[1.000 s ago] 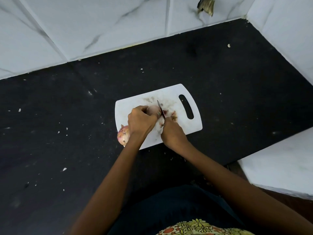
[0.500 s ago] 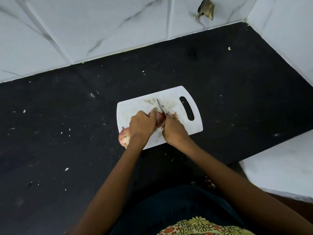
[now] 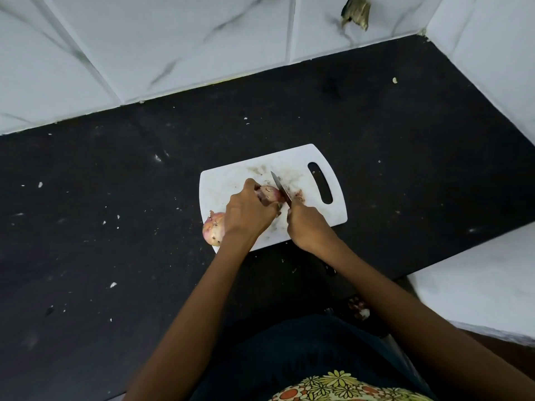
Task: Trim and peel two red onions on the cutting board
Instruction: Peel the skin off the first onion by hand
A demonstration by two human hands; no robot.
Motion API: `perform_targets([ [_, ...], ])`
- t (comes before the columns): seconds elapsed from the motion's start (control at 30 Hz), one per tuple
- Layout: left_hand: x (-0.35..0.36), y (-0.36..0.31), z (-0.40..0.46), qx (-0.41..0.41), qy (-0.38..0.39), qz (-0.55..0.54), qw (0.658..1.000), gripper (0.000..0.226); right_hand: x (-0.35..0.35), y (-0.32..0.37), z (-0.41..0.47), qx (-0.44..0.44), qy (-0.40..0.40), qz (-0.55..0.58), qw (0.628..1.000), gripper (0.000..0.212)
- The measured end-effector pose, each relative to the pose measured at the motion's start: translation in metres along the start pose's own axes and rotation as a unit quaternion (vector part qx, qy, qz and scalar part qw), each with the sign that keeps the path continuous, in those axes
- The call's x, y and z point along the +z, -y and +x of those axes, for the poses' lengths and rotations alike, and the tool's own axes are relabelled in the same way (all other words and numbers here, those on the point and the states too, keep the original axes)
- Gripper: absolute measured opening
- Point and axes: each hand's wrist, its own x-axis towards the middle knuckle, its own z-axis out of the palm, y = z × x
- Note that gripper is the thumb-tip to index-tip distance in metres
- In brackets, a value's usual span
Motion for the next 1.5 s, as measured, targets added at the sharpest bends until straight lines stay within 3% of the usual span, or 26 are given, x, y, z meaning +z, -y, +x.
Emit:
perform_targets([
  [0.57, 0.007, 0.009, 0.009, -0.020, -0.018, -0.073, 0.997, 0.035, 0.008, 0.004, 0.003, 0.008, 0.009, 0.002, 1.000, 0.029],
  [0.83, 0.009, 0.011, 0.012, -0.029, -0.012, -0.061, 0.998, 0.033, 0.023, -0.008, -0.007, 0.011, -0.020, -0.070, 0.997, 0.037],
  [1.0, 0.006, 0.010, 0.011, -0.043, 0.018, -0.054, 0.997, 0.043, 0.013, -0.010, 0.008, 0.008, 0.007, -0.022, 1.000, 0.035],
  [1.1, 0.002, 0.008, 0.008, -0.069, 0.048, -0.093, 0.992, 0.053, 0.003, -0.020, 0.009, 0.008, -0.030, 0.042, 0.999, 0.036],
  [1.27, 0.003, 0.009, 0.004, -0.076, 0.059, -0.137, 0.986, 0.046, -0.010, -0.035, 0.010, 0.018, -0.141, 0.097, 0.985, 0.020],
  [1.37, 0.004, 0.010, 0.002, -0.085, 0.060, -0.161, 0.981, 0.046, -0.012, -0.040, 0.018, 0.011, -0.163, 0.099, 0.982, 0.027],
  [1.5, 0.004, 0.009, 0.003, -0.092, 0.042, -0.212, 0.972, 0.041, -0.011, -0.039, 0.033, -0.035, -0.160, 0.103, 0.981, 0.017],
])
